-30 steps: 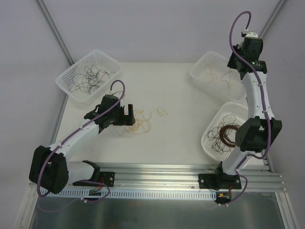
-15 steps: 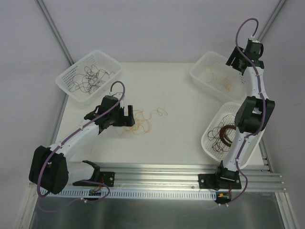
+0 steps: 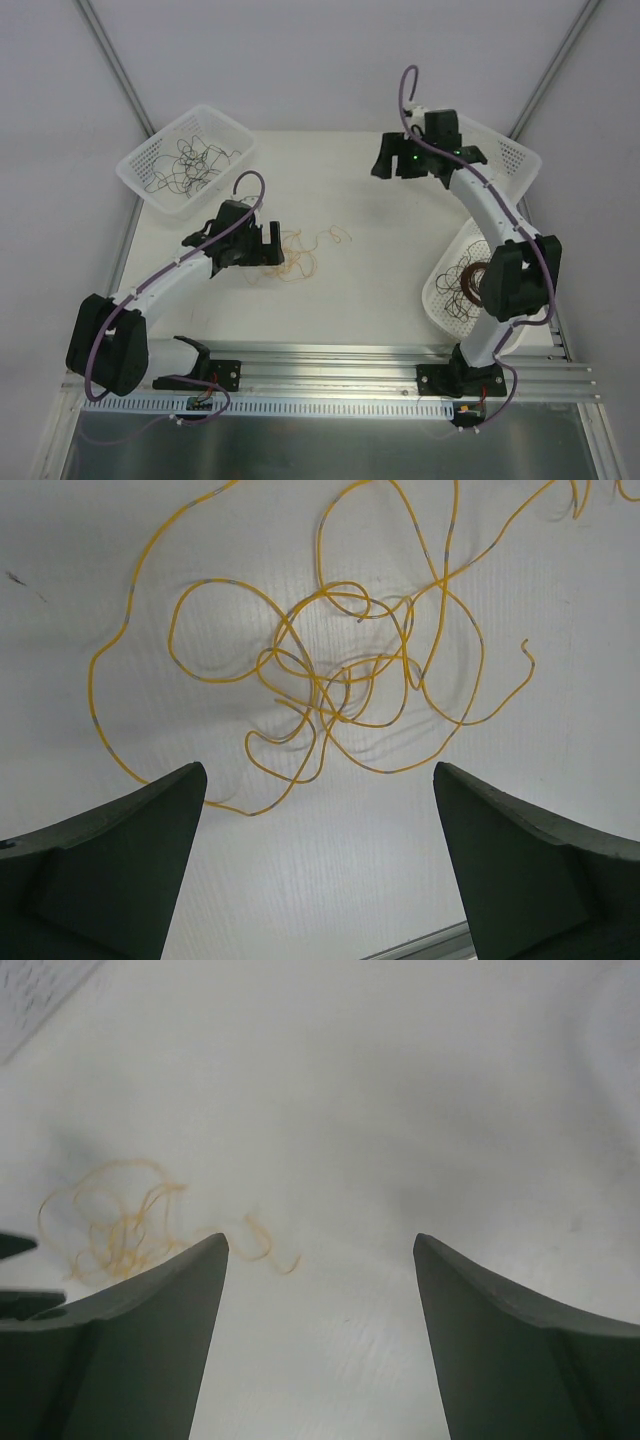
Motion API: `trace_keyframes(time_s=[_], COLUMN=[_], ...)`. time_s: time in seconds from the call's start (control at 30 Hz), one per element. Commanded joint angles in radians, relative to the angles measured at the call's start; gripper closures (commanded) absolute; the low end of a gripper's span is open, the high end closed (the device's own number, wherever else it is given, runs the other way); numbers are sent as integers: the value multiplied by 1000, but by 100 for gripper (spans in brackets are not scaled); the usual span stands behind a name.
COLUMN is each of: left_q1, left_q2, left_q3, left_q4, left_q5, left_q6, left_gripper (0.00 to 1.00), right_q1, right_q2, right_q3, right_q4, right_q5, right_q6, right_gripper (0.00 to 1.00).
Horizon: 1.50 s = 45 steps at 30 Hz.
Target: Untangle the cables
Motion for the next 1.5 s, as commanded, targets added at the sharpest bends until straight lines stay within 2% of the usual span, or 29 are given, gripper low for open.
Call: trace_keyframes(time_s=[0.0,0.17,0.33,0.43,0.57,0.6,0.67,0.7,0.8,0.83,1.0,1.13,1.23,1.27,1.33,1.37,1.43,1.47], left_q1=[-8,-9,-9,-14,-21,-25,-29,-29,-29,-29,-29,-28,-23,-22,-12,-9,5,12], left_q2=[14,84,183,253,339,348,370,373,369,364,306,254,212,192,174,157,131,122], left_q3=[49,105,184,227,276,286,303,306,309,306,295,292,301,306,318,324,342,349], left_q4=[6,10,18,23,26,26,26,26,27,26,24,18,1,-4,-17,-23,-43,-53], left_q5=[9,53,80,87,126,133,135,138,146,143,104,75,49,43,29,23,2,-5], left_q6=[-34,-73,-93,-96,-100,-100,-96,-95,-90,-84,-58,-37,-18,-12,3,9,31,38], left_gripper=[2,5,10,17,31,42,55,69,90,100,100,100,100,100,100,100,100,100], right_q1=[118,280,347,374,423,431,451,457,474,479,489,500,500,499,499,499,494,492], right_q2=[-59,-82,-109,-97,-59,-50,-30,-20,21,35,111,151,167,167,168,168,161,155], right_q3=[-111,-289,-435,-478,-486,-489,-500,-501,-498,-495,-474,-465,-472,-474,-475,-475,-478,-481], right_q4=[-39,57,227,303,373,389,422,421,465,470,473,469,468,467,456,450,433,432], right_q5=[-86,-80,-102,-120,-140,-146,-148,-149,-165,-171,-188,-202,-212,-212,-211,-205,-191,-185], right_q6=[-27,61,245,331,404,417,437,453,475,477,477,460,455,449,438,426,417,411], right_gripper=[21,21,21,21,21,21,21,21,21,22,23,28,40,50,61,71,79,88])
